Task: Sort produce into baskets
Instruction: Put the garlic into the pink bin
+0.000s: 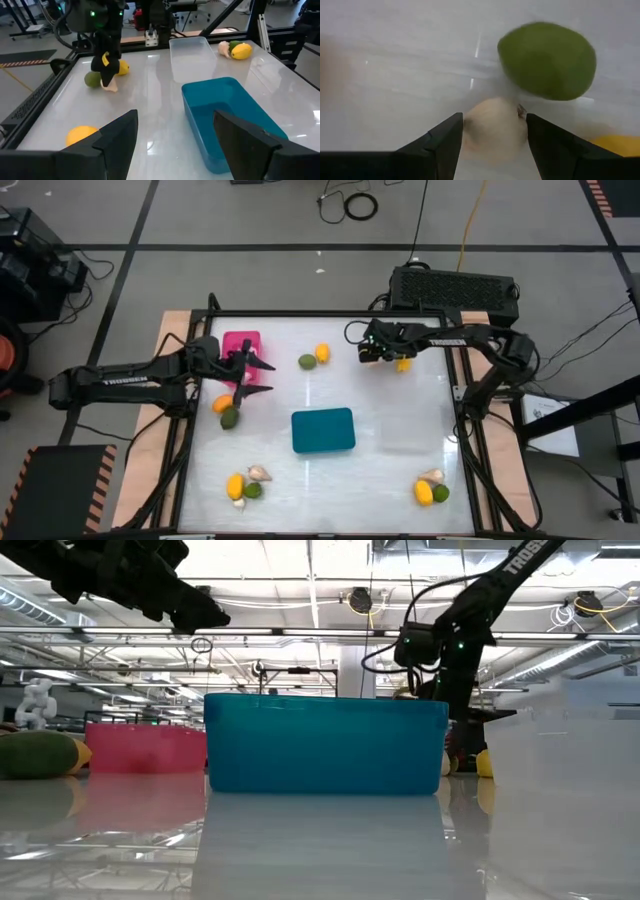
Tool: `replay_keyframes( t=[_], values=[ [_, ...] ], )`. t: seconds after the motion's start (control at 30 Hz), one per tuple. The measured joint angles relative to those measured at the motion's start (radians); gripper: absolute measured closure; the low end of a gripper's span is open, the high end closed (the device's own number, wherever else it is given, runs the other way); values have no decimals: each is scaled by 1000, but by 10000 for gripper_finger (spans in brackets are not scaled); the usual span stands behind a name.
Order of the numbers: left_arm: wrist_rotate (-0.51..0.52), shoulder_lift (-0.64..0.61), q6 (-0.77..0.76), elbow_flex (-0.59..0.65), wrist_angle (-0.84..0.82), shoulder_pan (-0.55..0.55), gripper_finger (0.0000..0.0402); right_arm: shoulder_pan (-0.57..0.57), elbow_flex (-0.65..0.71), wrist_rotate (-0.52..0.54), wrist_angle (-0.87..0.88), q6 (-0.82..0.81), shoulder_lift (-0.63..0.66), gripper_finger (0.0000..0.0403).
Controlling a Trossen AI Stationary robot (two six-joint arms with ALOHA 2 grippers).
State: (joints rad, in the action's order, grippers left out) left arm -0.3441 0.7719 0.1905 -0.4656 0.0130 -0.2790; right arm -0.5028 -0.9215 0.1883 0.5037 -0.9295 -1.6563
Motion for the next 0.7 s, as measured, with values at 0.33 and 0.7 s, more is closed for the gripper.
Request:
replay_keyframes(
  t=[0.33, 0.7],
  values=[
    [0, 0, 8, 0, -14, 0, 136, 11, 0, -1, -5, 26, -22, 216],
    [277, -8, 59, 0, -171, -2, 136, 46, -24, -11, -19, 71, 10, 273]
  ],
)
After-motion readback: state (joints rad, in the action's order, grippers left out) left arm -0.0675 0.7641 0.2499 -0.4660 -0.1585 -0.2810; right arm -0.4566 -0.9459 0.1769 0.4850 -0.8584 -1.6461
